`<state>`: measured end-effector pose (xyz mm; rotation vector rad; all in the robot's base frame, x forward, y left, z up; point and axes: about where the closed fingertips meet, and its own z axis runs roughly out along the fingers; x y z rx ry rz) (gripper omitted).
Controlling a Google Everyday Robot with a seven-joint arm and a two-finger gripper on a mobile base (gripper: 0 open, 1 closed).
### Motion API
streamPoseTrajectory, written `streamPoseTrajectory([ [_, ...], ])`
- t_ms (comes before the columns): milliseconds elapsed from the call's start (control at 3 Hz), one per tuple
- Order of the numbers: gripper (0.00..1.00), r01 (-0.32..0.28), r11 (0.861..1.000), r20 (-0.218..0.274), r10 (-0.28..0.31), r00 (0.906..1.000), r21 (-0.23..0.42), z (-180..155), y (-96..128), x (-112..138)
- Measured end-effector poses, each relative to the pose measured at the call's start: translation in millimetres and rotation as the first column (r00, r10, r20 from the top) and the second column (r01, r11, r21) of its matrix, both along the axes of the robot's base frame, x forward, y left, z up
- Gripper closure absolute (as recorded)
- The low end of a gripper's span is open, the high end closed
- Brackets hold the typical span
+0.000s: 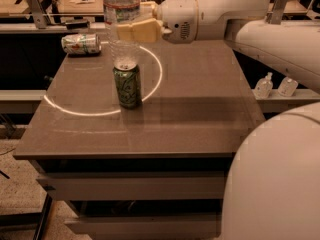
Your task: Knock coke can over
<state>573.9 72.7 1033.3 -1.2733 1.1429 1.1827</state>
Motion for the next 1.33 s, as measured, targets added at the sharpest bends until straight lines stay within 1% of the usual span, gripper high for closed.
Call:
streamPoseTrajectory([
  [333, 1.00, -0.027, 1.000, 0.000, 0.027, 0.9996, -0.002, 0.6, 10.4, -2.4],
  [1333, 1.00, -0.017, 1.000, 0.004, 0.017, 0.9998, -0.012, 1.6, 5.8, -0.8],
])
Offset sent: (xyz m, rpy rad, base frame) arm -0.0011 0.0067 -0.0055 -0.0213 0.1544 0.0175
